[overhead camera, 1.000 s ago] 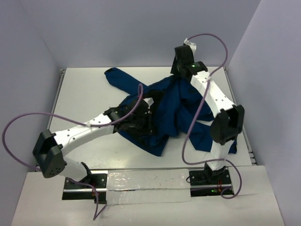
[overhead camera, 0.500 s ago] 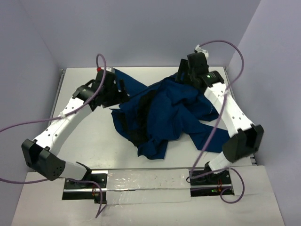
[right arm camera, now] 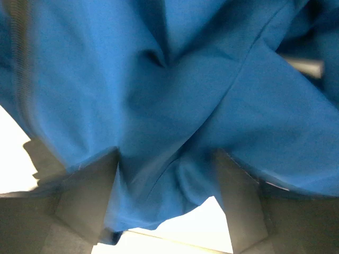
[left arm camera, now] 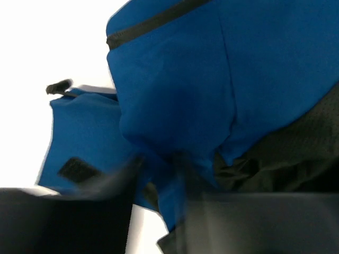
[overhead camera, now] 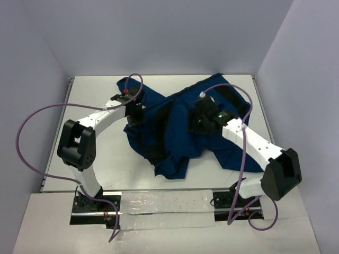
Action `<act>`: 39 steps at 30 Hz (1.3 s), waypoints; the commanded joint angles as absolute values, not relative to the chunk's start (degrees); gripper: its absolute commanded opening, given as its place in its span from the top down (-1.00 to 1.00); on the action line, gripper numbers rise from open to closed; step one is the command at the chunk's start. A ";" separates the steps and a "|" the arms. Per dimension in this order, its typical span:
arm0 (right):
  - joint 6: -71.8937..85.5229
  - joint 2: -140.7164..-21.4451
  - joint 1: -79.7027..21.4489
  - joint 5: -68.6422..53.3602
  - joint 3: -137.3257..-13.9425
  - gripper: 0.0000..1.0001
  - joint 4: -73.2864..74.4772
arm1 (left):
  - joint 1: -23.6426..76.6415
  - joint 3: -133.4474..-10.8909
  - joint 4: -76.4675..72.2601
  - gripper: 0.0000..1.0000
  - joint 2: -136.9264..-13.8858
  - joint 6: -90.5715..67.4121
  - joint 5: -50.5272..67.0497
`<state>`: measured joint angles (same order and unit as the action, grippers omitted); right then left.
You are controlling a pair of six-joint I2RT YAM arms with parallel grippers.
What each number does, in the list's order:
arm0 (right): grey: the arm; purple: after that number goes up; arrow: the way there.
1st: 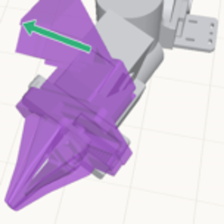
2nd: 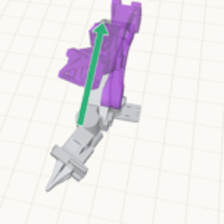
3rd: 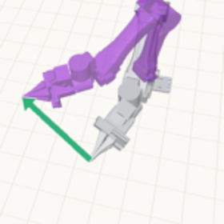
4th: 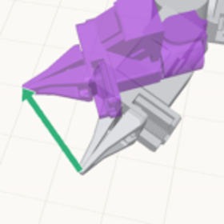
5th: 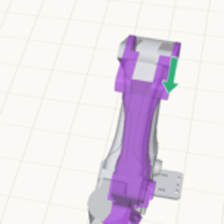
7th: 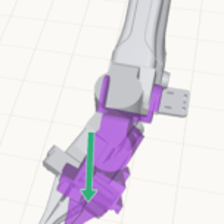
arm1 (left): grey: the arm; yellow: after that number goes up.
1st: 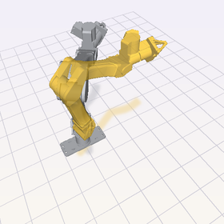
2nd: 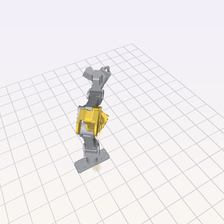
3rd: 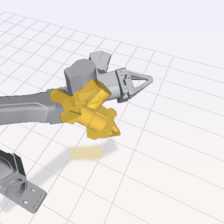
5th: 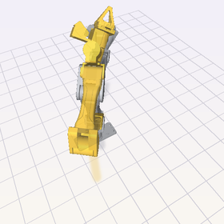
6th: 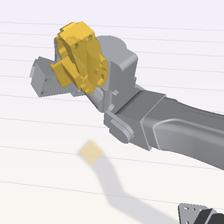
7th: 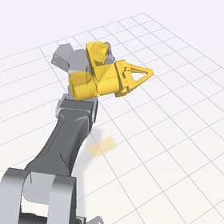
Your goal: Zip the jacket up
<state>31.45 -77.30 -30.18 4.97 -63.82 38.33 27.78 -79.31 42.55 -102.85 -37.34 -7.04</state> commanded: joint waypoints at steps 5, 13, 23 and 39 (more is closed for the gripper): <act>31.63 -82.63 -26.34 10.61 -69.70 1.00 35.02 | 20.18 -87.18 39.12 1.00 -103.00 -37.82 -0.47; 23.05 -82.60 -9.01 8.00 -92.31 1.00 37.65 | 4.56 -104.18 36.93 1.00 -99.76 -40.97 14.77; 27.16 -65.34 -11.17 5.25 -71.37 1.00 40.00 | 9.80 -69.64 31.98 1.00 -76.29 -42.18 19.16; 29.15 -70.36 -11.82 15.02 -71.77 -0.51 39.71 | 18.19 -78.98 39.91 -0.73 -80.02 -35.32 0.35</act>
